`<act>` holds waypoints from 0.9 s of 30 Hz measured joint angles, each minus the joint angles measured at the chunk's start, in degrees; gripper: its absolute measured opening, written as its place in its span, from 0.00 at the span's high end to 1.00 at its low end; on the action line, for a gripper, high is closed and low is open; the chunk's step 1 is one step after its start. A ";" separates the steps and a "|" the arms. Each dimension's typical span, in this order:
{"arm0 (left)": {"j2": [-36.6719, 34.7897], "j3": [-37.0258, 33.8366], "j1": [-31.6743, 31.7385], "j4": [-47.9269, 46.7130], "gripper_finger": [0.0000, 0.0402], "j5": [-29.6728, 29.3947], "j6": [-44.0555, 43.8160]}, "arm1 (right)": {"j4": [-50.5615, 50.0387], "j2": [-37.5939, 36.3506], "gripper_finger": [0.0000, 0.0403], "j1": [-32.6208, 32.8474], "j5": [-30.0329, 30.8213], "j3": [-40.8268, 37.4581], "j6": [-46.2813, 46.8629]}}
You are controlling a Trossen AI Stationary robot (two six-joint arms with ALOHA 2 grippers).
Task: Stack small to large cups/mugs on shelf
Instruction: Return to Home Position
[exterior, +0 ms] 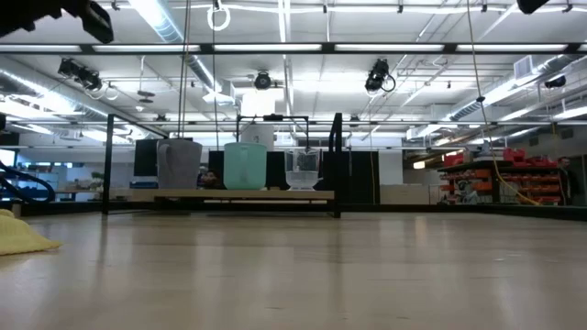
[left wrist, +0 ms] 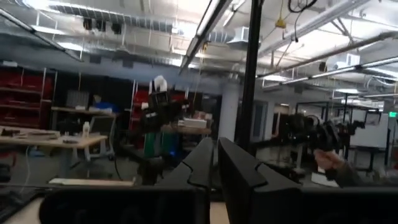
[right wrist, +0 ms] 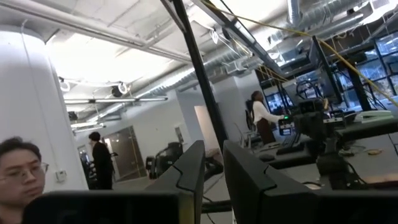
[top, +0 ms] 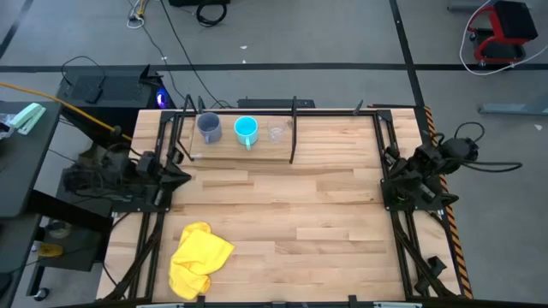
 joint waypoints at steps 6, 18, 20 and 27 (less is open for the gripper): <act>0.01 -4.91 0.11 2.50 0.90 -1.43 -0.21 | 4.48 0.00 0.84 0.01 0.08 -5.27 2.36; 0.07 -8.02 0.11 2.67 0.93 -2.06 -2.21 | 20.34 0.00 0.84 0.01 0.24 -20.87 3.35; 0.07 -8.02 0.11 2.42 0.93 -2.06 -2.38 | 19.31 0.08 0.84 0.02 0.26 -21.44 3.42; 0.12 -8.02 0.11 -0.64 0.90 -2.06 -2.34 | 20.07 0.20 0.84 0.00 0.24 -21.08 -0.35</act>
